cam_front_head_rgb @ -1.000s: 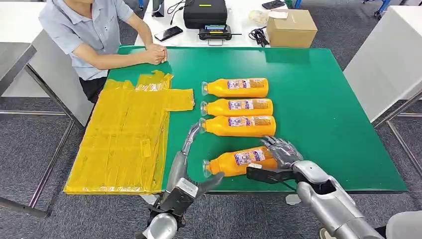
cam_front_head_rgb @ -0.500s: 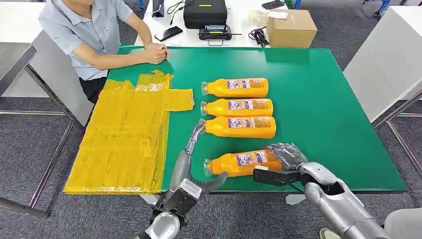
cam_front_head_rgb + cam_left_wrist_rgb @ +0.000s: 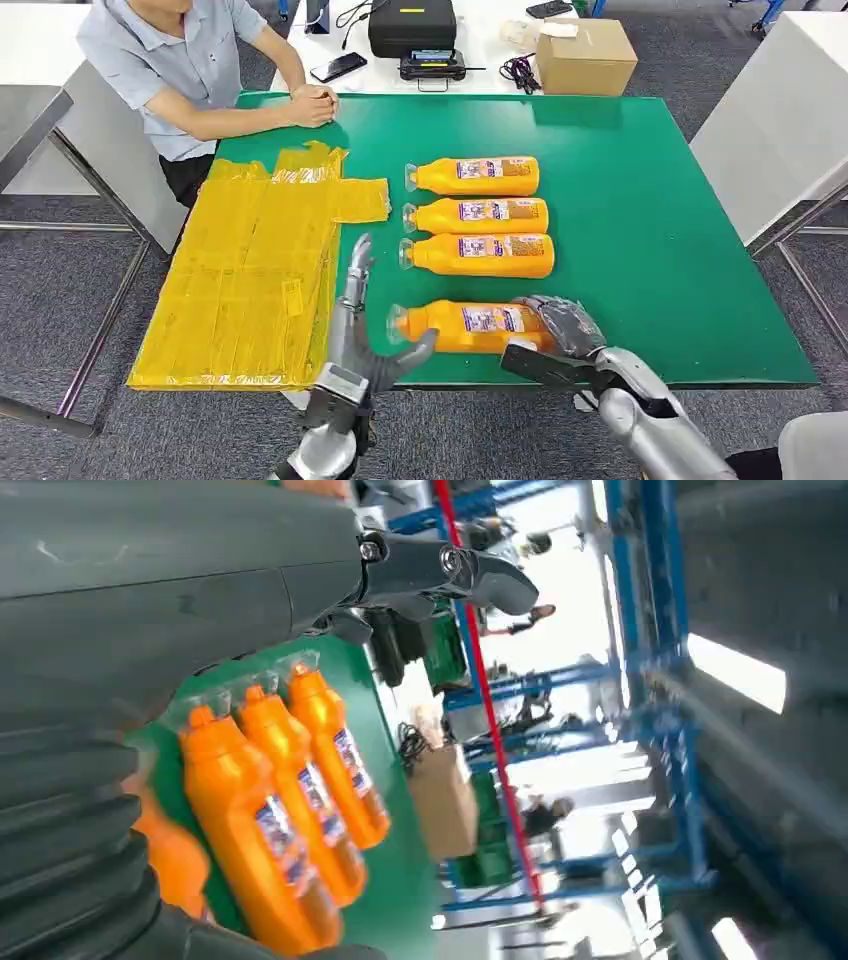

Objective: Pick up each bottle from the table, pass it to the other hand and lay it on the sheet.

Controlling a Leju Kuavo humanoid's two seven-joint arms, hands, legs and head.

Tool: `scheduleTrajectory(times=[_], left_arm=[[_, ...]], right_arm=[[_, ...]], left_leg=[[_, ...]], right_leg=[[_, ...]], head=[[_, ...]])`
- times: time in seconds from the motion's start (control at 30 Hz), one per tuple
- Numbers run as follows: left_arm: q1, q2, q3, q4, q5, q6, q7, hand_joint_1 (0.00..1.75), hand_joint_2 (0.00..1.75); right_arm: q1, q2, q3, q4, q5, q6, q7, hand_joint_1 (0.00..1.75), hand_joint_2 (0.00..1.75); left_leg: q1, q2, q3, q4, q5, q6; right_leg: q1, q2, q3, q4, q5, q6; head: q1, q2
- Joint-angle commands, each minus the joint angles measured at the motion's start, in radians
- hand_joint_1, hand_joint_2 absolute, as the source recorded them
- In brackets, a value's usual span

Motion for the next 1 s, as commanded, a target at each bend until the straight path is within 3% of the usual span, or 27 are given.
scheduleTrajectory(times=[0.03,0.33,0.37,0.43,0.6,0.87,1.0], left_arm=[[0.047,0.040,-0.006,-0.080,0.081,-0.011,-0.025,0.00,1.75],[0.091,0.099,-0.054,-0.167,0.080,-0.041,-0.049,0.00,1.75],[0.202,0.157,-0.024,-0.305,0.087,-0.103,-0.049,0.00,1.75],[0.209,0.160,-0.005,-0.295,0.186,-0.228,0.017,0.00,1.75],[0.185,0.165,0.001,-0.187,0.267,-0.423,0.104,0.00,1.75],[0.183,0.162,0.002,-0.176,0.267,-0.427,0.103,0.00,1.75],[0.177,0.150,0.030,-0.125,0.350,-0.533,0.166,0.00,1.75]], right_arm=[[0.058,0.117,-0.155,-0.052,0.012,-0.054,-0.003,1.75,1.75],[0.079,0.150,-0.235,-0.075,0.001,-0.091,-0.020,1.75,1.75],[0.161,0.193,-0.359,-0.178,-0.011,-0.167,-0.043,1.75,1.75],[0.170,0.225,-0.390,-0.198,-0.056,-0.156,-0.087,1.75,1.75],[0.180,0.258,-0.360,-0.233,-0.154,-0.069,-0.170,1.75,1.75],[0.181,0.261,-0.357,-0.235,-0.152,-0.071,-0.170,1.75,1.75],[0.160,0.267,-0.309,-0.228,-0.175,-0.025,-0.184,1.75,1.75]], left_leg=[[0.001,0.002,0.003,-0.001,-0.002,-0.002],[0.002,0.003,0.004,0.000,-0.003,-0.003],[0.002,0.004,0.006,0.000,-0.004,-0.004],[0.001,0.003,0.002,-0.001,-0.003,-0.002],[0.001,0.004,0.004,-0.002,-0.003,-0.003],[0.001,0.001,0.000,-0.001,-0.001,-0.001],[0.001,0.003,0.003,-0.001,-0.003,-0.002]], right_leg=[[0.001,0.001,0.003,-0.001,-0.001,-0.002],[0.002,0.002,0.004,0.000,-0.002,-0.003],[0.002,0.003,0.005,0.000,-0.003,-0.004],[0.001,0.002,0.001,0.000,-0.002,-0.003],[0.001,0.003,0.003,-0.001,-0.002,-0.003],[0.000,0.000,-0.001,-0.001,-0.001,-0.002],[0.001,0.002,0.002,-0.001,-0.002,-0.003]], head=[[0.000,0.000],[0.000,0.000],[0.000,0.000],[0.000,0.000],[0.000,0.000],[0.000,0.000],[0.000,0.000]])
